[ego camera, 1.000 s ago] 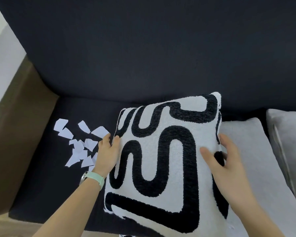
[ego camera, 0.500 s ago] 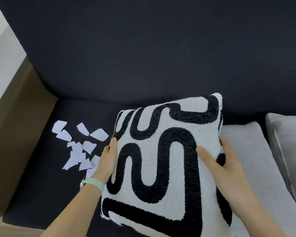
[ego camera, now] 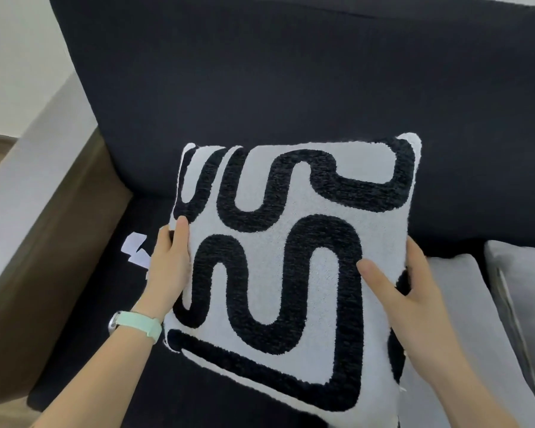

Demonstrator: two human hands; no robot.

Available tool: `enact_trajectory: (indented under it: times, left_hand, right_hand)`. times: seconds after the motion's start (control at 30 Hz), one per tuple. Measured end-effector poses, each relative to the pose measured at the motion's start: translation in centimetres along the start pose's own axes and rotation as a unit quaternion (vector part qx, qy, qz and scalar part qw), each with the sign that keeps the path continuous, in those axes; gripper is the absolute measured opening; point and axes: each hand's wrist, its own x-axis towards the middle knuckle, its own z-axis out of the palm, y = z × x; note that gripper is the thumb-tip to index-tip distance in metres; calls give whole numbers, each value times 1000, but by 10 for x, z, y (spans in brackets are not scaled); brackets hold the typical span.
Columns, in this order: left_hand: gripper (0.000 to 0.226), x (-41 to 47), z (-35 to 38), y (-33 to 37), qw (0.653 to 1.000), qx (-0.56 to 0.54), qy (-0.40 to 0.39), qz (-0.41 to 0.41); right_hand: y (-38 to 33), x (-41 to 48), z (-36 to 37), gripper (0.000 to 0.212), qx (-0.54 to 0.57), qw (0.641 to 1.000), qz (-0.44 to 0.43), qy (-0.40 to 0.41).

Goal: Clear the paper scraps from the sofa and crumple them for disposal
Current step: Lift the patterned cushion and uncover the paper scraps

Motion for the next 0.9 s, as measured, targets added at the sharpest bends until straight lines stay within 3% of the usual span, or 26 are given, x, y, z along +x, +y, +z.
enact_trajectory:
  times: [0.27,0.5,0.67,0.9]
  left_hand:
    - [32,23,-55,55,990,-28,50,128]
    - [33,51,-94,78,978,-28,68,196]
    - [16,80,-109,86,975,11,66,210]
    - [17,119,-107,66,968,51,36,242]
  right_hand:
    - [-34,35,43,51,10,995,-83,-45]
    - [-51,74,82,49,42,990,-114,-67]
    - [-53,102,110,48,44,991,-113,-57]
    - [-21,128,138,52,56,994,-77,-43]
